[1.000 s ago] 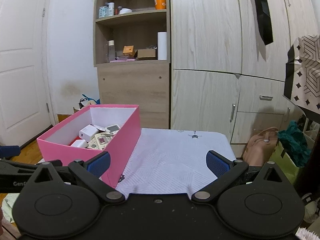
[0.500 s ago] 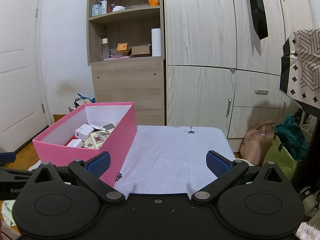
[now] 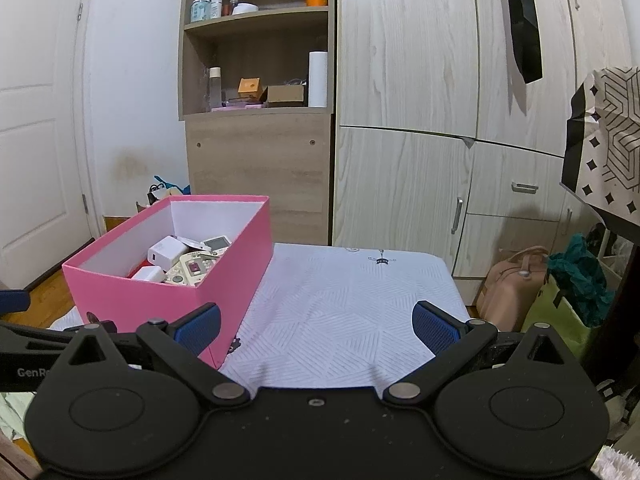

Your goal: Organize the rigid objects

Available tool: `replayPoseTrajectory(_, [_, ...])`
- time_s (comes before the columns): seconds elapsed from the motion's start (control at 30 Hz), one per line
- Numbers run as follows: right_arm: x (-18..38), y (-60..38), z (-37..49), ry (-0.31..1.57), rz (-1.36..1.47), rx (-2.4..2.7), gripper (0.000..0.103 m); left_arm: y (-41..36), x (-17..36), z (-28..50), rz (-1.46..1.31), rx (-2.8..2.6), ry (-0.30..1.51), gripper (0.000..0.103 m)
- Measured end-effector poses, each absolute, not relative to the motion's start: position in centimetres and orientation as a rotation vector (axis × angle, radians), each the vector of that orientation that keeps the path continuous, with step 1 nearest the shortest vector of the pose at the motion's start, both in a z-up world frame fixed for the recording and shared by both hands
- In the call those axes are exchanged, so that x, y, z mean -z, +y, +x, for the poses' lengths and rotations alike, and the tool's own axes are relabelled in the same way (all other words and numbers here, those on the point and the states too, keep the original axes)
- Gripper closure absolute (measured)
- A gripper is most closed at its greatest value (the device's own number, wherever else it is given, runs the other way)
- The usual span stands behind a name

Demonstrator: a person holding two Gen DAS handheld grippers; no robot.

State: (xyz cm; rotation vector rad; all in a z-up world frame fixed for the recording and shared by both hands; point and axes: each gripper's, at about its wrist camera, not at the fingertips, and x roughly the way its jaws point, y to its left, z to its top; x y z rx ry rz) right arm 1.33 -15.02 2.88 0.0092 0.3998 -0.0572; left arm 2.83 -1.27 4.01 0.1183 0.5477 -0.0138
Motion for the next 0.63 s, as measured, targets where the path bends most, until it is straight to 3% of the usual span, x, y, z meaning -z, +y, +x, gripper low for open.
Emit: replayPoseTrajectory(0.63, [-2.71, -14.96, 1.36, 0.407, 0.005, 0.065, 0.000, -1.30, -4.23, 2.43, 0.137, -0.033, 0.515, 0.000])
